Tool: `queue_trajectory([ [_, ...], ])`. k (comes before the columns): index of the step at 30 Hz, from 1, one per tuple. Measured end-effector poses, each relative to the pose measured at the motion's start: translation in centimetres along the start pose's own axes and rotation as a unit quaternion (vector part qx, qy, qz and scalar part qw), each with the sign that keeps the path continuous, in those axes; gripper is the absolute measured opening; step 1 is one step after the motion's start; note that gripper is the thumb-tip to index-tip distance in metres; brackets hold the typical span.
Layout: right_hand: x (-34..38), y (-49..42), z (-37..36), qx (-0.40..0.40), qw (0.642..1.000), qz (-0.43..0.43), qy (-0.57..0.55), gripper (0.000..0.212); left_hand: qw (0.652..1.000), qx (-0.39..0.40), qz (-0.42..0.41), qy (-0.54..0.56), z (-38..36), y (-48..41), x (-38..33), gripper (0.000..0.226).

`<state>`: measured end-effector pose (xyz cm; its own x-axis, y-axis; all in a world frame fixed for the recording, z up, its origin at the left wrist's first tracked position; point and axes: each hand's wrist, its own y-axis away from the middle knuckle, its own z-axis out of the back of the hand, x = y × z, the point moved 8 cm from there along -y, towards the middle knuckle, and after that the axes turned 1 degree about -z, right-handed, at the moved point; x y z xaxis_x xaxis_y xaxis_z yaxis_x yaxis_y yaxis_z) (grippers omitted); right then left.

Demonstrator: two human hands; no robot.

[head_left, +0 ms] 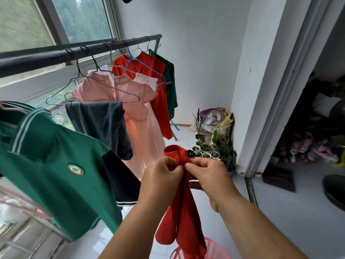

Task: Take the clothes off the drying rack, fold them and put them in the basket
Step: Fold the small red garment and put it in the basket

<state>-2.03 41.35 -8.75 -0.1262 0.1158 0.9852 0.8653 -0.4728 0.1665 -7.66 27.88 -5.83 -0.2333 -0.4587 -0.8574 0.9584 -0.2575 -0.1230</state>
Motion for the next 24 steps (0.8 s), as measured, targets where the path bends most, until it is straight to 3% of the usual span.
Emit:
queue_trajectory([
  [9,0.9,0.4,-0.4,0.016,0.999,0.029,0.021,0.024,1.000,0.025,-0.006,0.002,-0.5,0.1,-0.5,0.011],
  [16,1.4,0.5,-1.1,0.078,0.997,0.015,0.015,0.039,0.998,0.042,-0.006,0.043,0.2,0.0,-1.2,0.021],
  [18,1.7,0.5,-1.2,0.099,0.995,0.020,0.001,0.040,0.998,0.039,-0.028,0.038,0.6,-0.3,-1.5,0.015],
  [22,2.2,-0.4,0.7,0.061,0.993,0.068,0.069,0.031,0.996,0.061,-0.069,-0.008,1.3,-0.8,-2.1,0.012],
  [24,2.2,-1.1,1.9,0.045,0.989,0.075,0.117,0.050,0.992,0.083,-0.081,-0.042,1.7,-0.9,-2.2,0.011],
])
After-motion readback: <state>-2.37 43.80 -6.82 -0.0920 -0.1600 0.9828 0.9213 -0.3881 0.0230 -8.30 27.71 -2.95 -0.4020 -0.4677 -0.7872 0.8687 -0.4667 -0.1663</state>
